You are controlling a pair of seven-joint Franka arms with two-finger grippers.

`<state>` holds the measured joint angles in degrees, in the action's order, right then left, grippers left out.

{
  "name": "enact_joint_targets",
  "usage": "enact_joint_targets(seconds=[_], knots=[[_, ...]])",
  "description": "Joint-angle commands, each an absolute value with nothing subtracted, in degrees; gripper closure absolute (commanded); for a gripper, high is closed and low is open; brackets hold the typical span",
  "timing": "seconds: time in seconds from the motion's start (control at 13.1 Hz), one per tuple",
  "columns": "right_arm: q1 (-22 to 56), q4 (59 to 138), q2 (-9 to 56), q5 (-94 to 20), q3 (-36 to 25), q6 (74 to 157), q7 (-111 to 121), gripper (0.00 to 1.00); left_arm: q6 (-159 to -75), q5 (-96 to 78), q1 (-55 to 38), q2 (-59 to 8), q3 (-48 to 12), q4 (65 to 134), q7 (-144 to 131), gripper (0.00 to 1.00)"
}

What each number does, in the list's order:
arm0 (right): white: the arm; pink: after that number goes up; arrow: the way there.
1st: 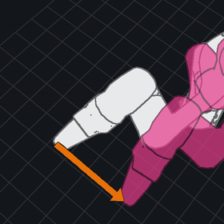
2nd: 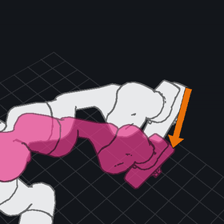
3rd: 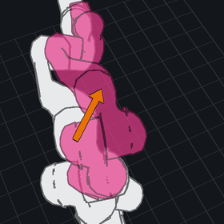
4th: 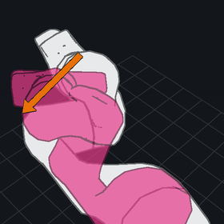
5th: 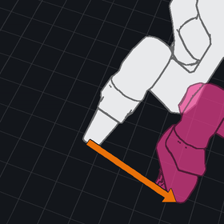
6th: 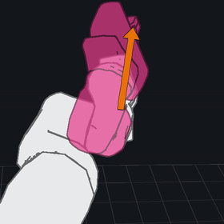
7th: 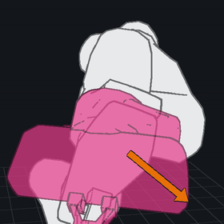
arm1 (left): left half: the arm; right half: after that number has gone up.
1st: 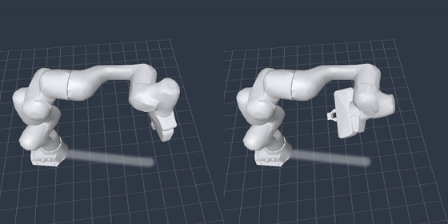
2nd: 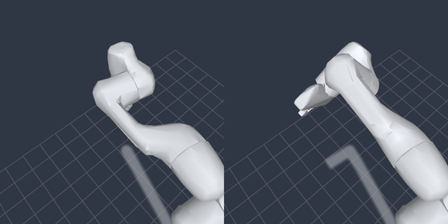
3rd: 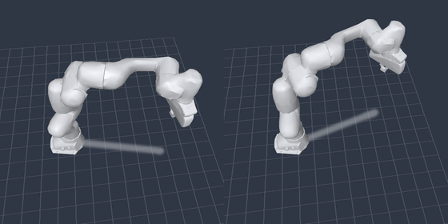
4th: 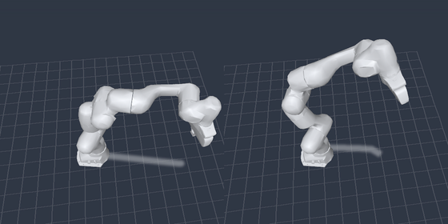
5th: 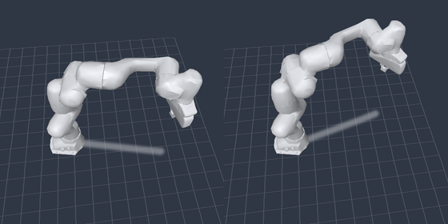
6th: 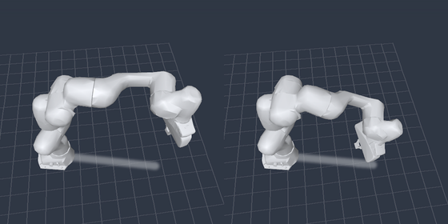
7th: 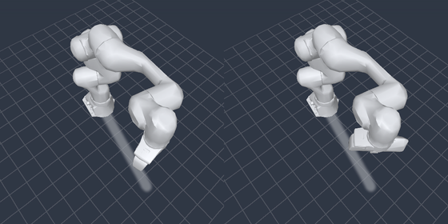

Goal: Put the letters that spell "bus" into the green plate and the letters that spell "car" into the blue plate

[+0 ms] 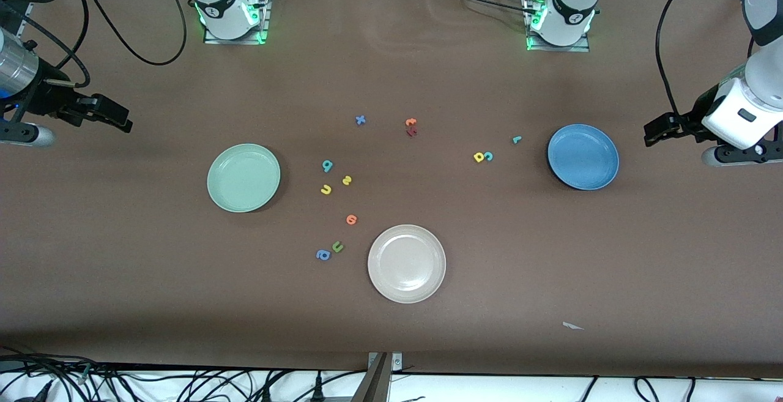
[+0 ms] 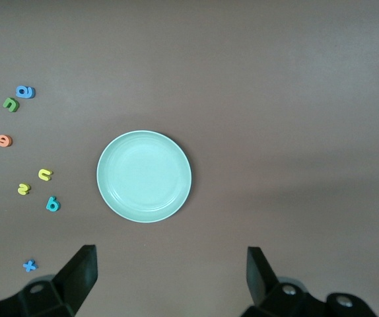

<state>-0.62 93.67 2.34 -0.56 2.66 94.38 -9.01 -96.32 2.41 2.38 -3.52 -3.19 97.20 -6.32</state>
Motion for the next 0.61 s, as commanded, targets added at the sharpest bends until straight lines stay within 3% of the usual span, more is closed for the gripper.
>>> enact_joint_targets(seconds=[0.0,0.15,0.53], knots=[[-0.97,93.26,1.41,-1.06,3.07,92.82,-8.53,0.0,-95.54,1.93,2.55,-4.13,-3.25,96.41,-6.06,0.0],[-0.97,92.9,0.97,-0.88,2.9,88.26,-8.79,0.0,-95.54,1.93,2.55,-4.13,-3.34,96.33,-6.15,0.0],[-0.97,91.93,1.23,-1.05,2.99,88.77,-8.96,0.0,-94.83,1.93,2.46,-4.13,-3.34,96.24,-6.15,0.0]])
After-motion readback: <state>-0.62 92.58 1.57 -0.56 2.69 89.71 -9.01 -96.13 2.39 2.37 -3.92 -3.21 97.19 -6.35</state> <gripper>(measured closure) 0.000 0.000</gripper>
